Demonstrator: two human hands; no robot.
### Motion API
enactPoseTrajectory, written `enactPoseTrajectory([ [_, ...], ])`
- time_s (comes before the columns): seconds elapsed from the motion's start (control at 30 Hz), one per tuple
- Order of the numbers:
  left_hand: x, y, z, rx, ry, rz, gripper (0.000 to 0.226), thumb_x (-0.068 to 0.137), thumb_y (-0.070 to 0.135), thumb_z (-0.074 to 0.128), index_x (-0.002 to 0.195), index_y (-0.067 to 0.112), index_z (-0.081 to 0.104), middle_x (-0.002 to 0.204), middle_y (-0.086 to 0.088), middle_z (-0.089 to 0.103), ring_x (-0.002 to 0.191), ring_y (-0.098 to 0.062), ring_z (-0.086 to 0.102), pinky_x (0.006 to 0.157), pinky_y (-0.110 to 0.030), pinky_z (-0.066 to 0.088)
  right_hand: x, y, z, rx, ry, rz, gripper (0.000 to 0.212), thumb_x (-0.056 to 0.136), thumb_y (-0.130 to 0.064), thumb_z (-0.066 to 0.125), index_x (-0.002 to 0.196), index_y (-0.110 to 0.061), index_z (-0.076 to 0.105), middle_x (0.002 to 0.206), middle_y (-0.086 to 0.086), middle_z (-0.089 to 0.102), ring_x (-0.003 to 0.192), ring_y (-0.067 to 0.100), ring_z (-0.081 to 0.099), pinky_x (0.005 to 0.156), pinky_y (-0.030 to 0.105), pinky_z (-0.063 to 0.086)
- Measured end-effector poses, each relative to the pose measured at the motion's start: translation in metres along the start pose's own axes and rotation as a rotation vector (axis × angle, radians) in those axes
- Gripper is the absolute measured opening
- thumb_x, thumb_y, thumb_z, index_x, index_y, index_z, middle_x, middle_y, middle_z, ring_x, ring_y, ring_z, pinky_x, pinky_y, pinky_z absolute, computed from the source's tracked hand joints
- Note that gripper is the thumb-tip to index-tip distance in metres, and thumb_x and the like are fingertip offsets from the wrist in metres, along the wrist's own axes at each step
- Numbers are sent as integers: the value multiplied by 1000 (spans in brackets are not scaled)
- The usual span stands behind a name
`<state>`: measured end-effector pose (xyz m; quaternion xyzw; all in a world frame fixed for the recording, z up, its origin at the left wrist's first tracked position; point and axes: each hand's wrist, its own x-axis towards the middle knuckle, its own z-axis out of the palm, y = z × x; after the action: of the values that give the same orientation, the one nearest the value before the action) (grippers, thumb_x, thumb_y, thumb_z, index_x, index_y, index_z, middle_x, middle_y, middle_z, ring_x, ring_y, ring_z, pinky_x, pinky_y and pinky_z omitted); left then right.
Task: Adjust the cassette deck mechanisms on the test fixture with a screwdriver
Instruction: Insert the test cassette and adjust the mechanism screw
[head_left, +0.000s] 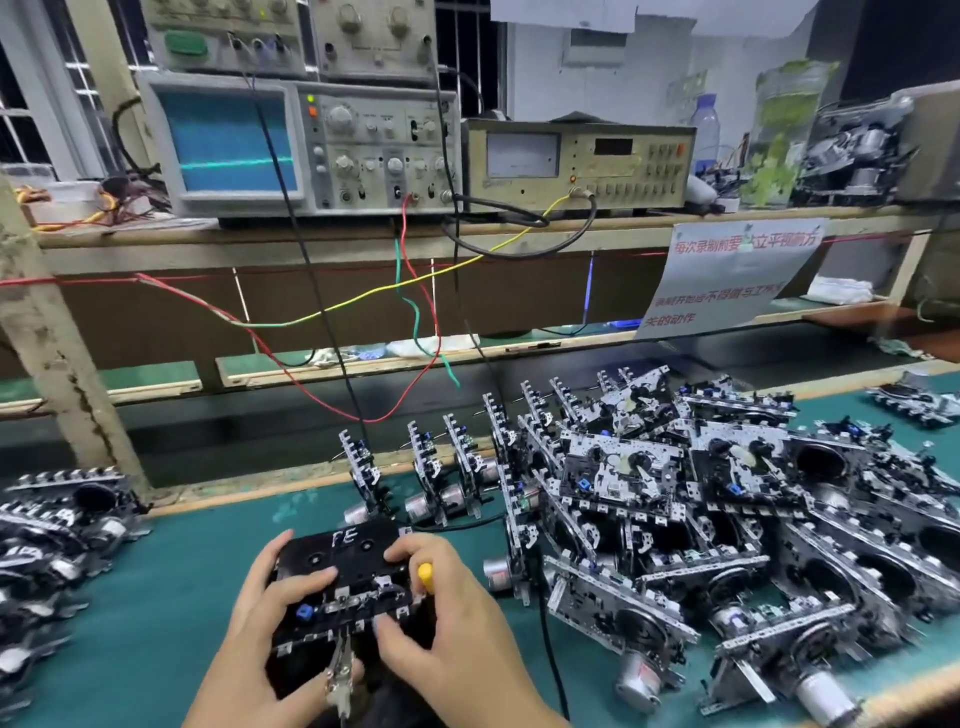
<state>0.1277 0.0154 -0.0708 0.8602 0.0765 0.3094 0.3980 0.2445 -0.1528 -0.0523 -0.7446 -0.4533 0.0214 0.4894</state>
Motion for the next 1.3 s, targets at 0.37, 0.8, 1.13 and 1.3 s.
enactPoseTrajectory([
  [0.37, 60, 40, -29, 416, -227, -213, 27, 78, 53, 77, 90, 38, 59, 99, 23, 62, 99, -4, 57, 77, -15, 40, -12, -4, -9, -49, -80, 29, 71, 89, -31, 71, 142, -47, 26, 115, -29, 44, 107, -9, 48, 84, 9, 37],
  [0.8, 16, 10, -74, 590, 203, -447, 30, 92, 60, 57, 102, 32, 54, 103, 7, 70, 93, -24, 63, 73, -38, 43, -9, -13, -17, -169, -43, -141, 54, 87, -1, 69, 123, -29, 40, 132, -7, 50, 123, 8, 45, 104, 18, 33],
  [1.13, -34, 8, -46, 508, 183, -334, 14, 93, 26, 69, 103, 35, 67, 108, 17, 69, 100, -6, 60, 92, -19, 44, 23, -27, -29, -364, -237, -193, 27, 88, -3, 62, 110, -14, 51, 100, 5, 53, 95, 30, 49, 79, 49, 49],
  [1.3, -12, 34, -33, 259, 261, -210, 25, 80, 56, 64, 105, 53, 61, 101, 37, 65, 85, 17, 61, 75, -4, 46, 40, -50, -49, -177, -181, -179, 19, 89, 2, 61, 96, -8, 47, 103, 7, 67, 93, 26, 55, 80, 45, 47],
])
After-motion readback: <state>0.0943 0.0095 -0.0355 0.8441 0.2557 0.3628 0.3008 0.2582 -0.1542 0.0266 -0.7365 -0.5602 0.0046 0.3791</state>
